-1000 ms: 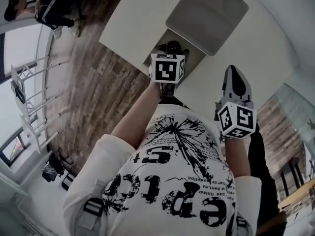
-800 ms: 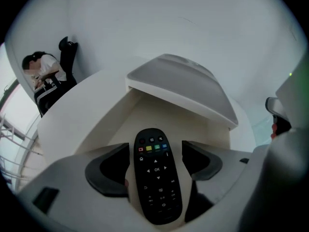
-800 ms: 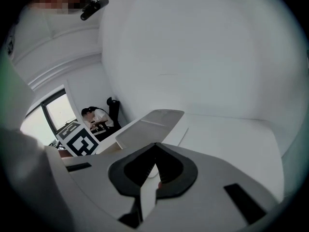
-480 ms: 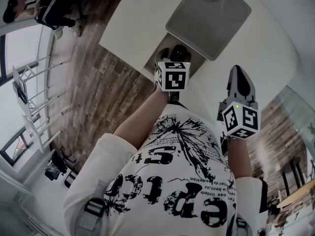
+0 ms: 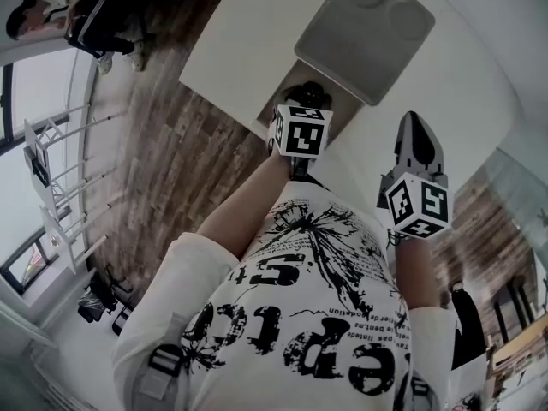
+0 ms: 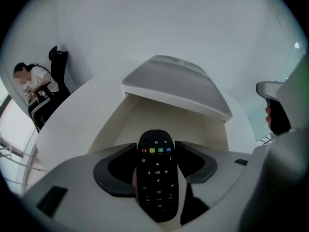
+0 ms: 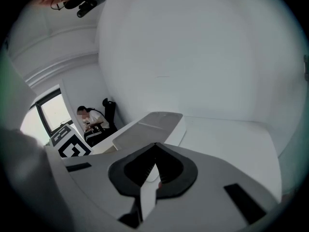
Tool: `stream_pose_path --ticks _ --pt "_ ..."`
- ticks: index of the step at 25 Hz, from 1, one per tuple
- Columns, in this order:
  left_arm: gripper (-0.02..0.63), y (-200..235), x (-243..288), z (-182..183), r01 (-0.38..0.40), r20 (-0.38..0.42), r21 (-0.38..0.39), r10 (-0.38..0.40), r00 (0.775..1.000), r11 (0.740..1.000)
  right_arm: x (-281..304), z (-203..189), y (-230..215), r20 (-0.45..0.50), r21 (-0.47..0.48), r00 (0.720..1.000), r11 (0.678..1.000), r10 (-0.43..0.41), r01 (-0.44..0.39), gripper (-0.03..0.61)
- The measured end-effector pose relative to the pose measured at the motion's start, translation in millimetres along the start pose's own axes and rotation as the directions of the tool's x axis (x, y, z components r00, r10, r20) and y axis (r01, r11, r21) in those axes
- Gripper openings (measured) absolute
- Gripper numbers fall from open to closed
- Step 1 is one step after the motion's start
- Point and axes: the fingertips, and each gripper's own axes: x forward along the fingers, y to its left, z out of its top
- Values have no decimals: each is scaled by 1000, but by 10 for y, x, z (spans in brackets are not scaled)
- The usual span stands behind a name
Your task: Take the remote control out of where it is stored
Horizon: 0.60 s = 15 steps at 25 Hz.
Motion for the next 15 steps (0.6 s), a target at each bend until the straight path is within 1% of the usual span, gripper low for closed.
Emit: stream_pose_path --ticks 3,7,9,13,15 --pt "264 3 -111 87 24 53 20 -25 998 1000 -16 -13 57 12 -7 1000 1000 -1 1 2" --pt "262 -21 -427 310 20 162 79 -33 986 997 -88 45 162 38 -17 999 1000 0 1 2" --pt "262 -67 -615 437 25 225 104 -48 973 994 -147 105 224 62 -22 998 1000 -1 2 2" --pt "262 -204 -1101 645 20 335 158 -73 939 987 -338 225 367 109 -26 994 1000 -2 4 1" --pt "262 -288 -1325 729 25 389 177 -93 916 984 -431 259 431 133 -30 991 1000 -3 7 2"
